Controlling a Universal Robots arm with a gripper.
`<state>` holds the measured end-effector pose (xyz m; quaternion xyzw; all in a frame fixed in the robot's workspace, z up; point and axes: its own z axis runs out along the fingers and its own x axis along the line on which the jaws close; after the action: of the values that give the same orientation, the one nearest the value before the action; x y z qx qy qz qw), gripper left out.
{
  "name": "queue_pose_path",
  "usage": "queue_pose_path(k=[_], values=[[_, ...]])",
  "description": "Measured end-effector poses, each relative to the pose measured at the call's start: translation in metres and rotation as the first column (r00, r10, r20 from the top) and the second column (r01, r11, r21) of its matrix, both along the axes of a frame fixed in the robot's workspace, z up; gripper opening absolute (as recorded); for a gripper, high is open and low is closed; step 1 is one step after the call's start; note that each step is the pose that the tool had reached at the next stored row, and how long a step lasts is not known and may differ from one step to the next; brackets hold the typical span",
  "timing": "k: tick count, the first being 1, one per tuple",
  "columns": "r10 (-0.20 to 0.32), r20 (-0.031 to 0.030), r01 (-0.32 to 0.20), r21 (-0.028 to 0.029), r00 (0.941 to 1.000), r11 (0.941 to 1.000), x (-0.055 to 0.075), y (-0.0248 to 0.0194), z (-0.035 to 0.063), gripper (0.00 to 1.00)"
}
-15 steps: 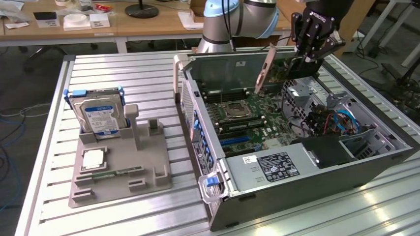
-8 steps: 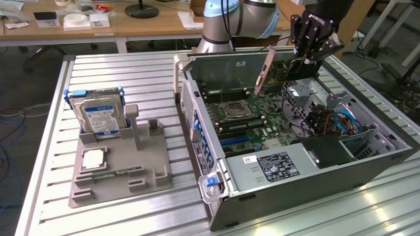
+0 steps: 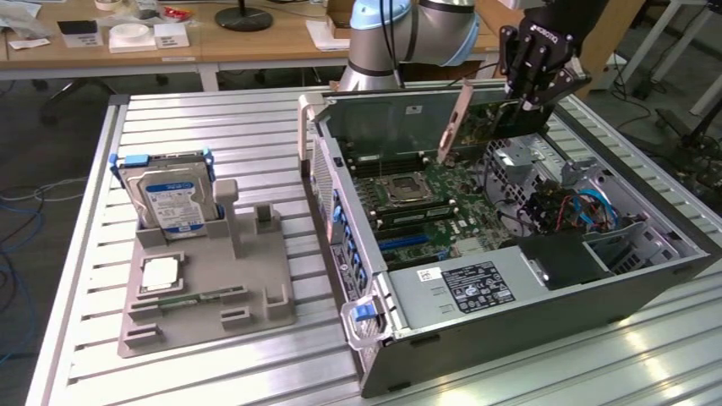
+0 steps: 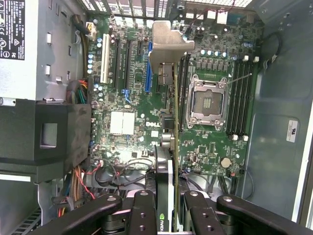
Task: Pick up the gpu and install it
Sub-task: 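Insert the gpu into the slot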
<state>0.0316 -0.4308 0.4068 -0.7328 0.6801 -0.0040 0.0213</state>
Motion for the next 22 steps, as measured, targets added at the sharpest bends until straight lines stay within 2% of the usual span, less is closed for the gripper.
queue_pose_path(k=[22], values=[[0.000,-0.0002,0.000,-0.0004,1.0000,1.0000,0.000,0.0000,-0.0111,0.27]])
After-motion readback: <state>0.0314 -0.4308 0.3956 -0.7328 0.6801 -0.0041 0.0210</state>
